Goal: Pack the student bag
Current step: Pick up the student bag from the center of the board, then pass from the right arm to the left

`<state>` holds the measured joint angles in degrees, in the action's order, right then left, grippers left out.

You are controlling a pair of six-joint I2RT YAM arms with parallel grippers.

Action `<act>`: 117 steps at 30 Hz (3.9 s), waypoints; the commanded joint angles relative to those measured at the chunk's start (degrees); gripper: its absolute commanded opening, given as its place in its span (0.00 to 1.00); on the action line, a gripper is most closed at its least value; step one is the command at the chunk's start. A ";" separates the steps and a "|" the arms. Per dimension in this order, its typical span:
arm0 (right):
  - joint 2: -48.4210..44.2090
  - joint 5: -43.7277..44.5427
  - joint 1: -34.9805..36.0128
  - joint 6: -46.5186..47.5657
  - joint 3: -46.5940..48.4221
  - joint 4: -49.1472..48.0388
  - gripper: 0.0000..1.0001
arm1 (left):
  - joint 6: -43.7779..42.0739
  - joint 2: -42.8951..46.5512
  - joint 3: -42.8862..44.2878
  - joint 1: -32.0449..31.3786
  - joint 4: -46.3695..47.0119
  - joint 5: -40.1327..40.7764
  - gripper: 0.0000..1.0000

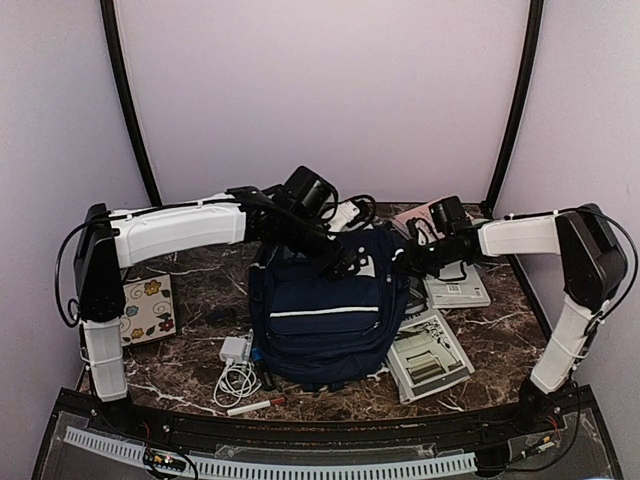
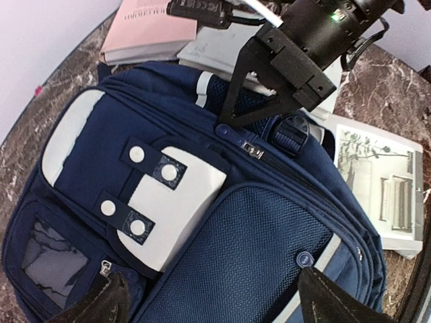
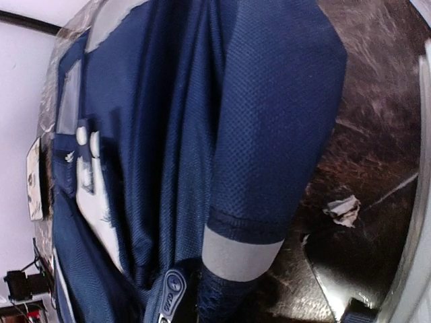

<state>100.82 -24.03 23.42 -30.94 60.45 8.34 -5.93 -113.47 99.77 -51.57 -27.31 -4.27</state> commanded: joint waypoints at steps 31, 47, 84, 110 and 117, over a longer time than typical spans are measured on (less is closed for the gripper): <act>-7.88 -9.14 24.17 68.01 55.04 53.00 0.00 | -33.60 28.02 -1.46 0.42 -4.36 2.92 0.99; -11.08 -12.14 24.25 73.76 48.56 53.53 0.00 | -26.95 26.34 3.52 12.28 -6.70 -25.80 0.99; -28.11 36.94 24.34 8.50 27.42 -0.52 0.56 | -4.56 40.37 -9.78 10.51 7.42 17.45 0.00; -2.93 20.63 27.91 -9.24 27.73 -7.69 0.49 | 0.76 51.44 -30.79 10.11 25.29 2.61 0.00; -2.39 22.69 26.86 -12.71 23.72 -9.28 0.47 | 1.35 52.17 -35.16 10.02 27.49 -3.92 0.00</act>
<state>98.26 -2.72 50.83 -40.95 86.30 2.11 -7.70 -63.51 65.10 -40.66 -9.69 3.44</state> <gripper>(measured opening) 0.478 0.128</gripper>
